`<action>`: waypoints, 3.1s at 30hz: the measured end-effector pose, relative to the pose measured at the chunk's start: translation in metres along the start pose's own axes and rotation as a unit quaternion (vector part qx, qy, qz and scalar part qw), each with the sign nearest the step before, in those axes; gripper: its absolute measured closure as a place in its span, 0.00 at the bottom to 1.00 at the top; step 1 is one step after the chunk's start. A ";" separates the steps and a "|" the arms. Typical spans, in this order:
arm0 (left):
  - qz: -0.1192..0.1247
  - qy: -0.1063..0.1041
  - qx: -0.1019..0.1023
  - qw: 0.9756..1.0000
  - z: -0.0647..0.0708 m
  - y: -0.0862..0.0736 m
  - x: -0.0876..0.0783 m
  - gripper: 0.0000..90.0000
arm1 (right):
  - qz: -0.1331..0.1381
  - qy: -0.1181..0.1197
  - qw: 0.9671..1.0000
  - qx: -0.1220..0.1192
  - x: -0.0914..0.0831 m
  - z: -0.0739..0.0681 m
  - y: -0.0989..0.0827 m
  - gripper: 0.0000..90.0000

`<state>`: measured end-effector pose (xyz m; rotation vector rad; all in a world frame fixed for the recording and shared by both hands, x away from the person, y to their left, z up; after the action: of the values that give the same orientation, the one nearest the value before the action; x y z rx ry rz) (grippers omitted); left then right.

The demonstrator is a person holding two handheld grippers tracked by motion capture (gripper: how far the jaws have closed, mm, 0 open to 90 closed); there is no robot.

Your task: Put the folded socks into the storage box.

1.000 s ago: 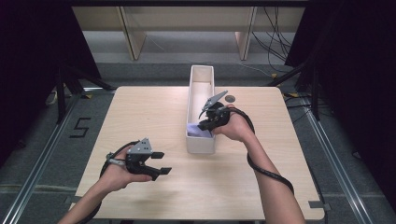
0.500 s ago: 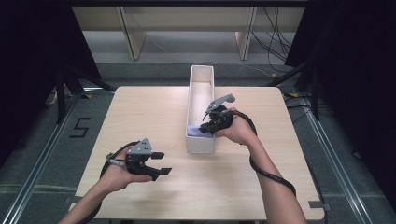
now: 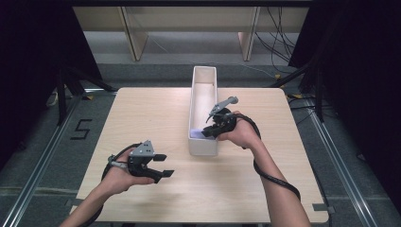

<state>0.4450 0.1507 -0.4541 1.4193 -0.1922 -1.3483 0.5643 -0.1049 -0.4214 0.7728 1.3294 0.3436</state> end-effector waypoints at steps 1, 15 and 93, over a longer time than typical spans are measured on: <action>-0.002 0.002 0.002 1.000 0.000 0.000 0.000 0.38 | 0.000 0.001 1.000 0.001 0.000 0.000 0.000 0.89; 0.002 -0.001 0.000 1.000 0.000 0.001 0.000 0.38 | 0.002 0.003 1.000 0.013 -0.005 -0.002 0.003 0.85; 0.008 0.007 -0.003 1.000 -0.002 0.004 -0.003 0.38 | 0.026 -0.031 0.998 0.051 -0.024 -0.010 -0.001 0.69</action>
<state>0.4473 0.1525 -0.4496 1.4205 -0.1894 -1.3250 0.5486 -0.1173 -0.4048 0.8977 1.2770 0.2929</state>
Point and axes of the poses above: each handheld gripper's, and its own axes: x roughly forward along the jaws, y roughly out of its top, z roughly to its right, the point moved 3 cm from there along x, roughly forward along the jaws, and after that the axes turned 12 degrees about -x, right-handed, at the moved point
